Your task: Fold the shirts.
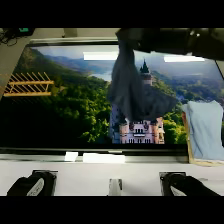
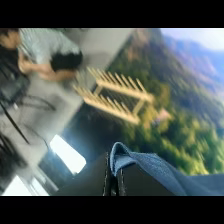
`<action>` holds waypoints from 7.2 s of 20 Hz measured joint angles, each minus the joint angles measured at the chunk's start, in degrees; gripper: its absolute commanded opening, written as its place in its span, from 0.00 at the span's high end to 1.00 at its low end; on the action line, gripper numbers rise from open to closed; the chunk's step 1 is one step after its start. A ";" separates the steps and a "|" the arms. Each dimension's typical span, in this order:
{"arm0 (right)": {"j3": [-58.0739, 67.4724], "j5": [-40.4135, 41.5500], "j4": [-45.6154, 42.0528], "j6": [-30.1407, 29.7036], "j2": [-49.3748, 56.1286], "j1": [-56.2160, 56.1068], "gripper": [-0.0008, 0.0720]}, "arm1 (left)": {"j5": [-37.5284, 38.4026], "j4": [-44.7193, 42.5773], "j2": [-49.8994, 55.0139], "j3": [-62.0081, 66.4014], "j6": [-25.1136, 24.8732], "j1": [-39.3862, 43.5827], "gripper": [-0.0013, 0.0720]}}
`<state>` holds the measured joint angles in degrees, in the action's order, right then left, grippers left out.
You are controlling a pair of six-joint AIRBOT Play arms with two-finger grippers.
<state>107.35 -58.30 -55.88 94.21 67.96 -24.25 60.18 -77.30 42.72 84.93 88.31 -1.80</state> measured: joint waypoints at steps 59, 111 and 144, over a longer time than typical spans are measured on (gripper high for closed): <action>-15.56 -30.77 -36.11 1.46 -5.16 11.28 0.96 | -27.80 39.69 19.41 -60.35 7.98 40.33 0.95; -1.81 5.14 -48.98 19.54 29.05 18.71 0.96 | -23.32 35.63 43.17 -5.03 -9.09 -1.90 0.95; -13.27 -20.39 -28.09 -2.67 35.30 31.52 0.96 | 1.92 25.49 54.38 -6.25 -11.93 -5.18 0.95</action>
<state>94.08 -78.70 -83.96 91.55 103.26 7.27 62.11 -51.81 97.10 78.67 76.38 -6.98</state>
